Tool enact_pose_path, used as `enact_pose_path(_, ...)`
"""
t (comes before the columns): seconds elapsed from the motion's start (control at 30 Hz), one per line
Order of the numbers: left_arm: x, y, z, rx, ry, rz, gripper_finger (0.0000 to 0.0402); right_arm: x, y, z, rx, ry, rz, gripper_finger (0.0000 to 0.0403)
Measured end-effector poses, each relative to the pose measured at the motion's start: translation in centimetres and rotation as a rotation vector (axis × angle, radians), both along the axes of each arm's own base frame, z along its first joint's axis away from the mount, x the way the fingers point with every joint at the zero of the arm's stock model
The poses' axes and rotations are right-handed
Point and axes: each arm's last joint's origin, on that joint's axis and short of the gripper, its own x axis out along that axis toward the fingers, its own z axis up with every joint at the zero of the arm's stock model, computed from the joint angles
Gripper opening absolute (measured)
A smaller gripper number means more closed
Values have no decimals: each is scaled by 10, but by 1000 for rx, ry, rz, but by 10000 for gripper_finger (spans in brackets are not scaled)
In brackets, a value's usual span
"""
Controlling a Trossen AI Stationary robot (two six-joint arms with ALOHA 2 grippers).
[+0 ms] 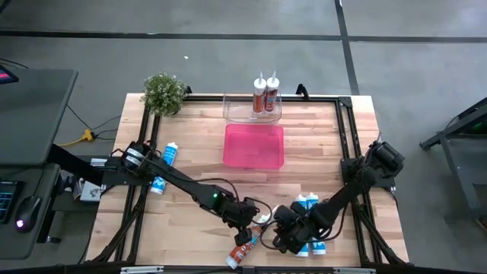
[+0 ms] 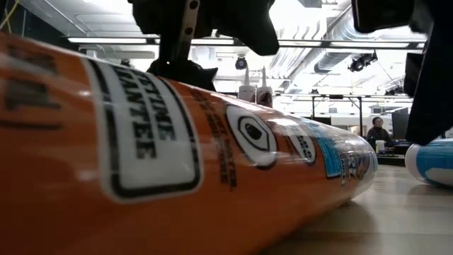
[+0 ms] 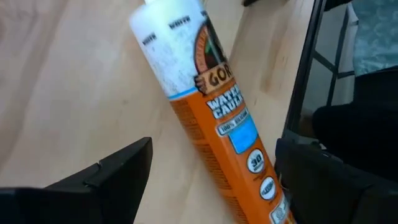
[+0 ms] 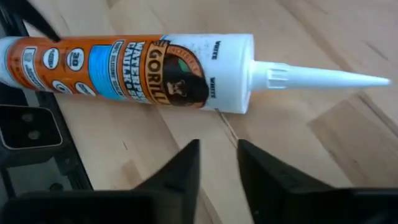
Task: Pick & place silicon tubes, Sealant and Lysol wipes
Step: Put the orange sealant into the transparent container
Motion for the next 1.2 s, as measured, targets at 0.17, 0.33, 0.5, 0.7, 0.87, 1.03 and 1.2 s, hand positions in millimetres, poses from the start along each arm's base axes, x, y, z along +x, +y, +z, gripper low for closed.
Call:
enact_pose_path(0.17,3,-6,-19,-49,58,33,335,4,4,-5,19,-18,26,14)
enact_pose_path(0.33,11,-14,-33,-125,48,59,335,6,4,-8,20,-18,22,13)
enact_pose_path(0.5,13,-13,-36,-133,60,82,335,9,2,-10,-2,-30,19,4)
enact_pose_path(0.7,13,-13,-36,-127,53,90,335,16,-6,-9,-14,-44,15,2)
enact_pose_path(0.87,14,-12,-36,-96,32,120,335,23,-13,-8,-26,-54,41,1)
enact_pose_path(1.03,15,-9,-37,-83,26,143,335,30,-21,-8,-38,-56,45,1)
enact_pose_path(1.2,18,-3,-37,-93,37,183,335,32,-25,-8,-43,-52,53,0)
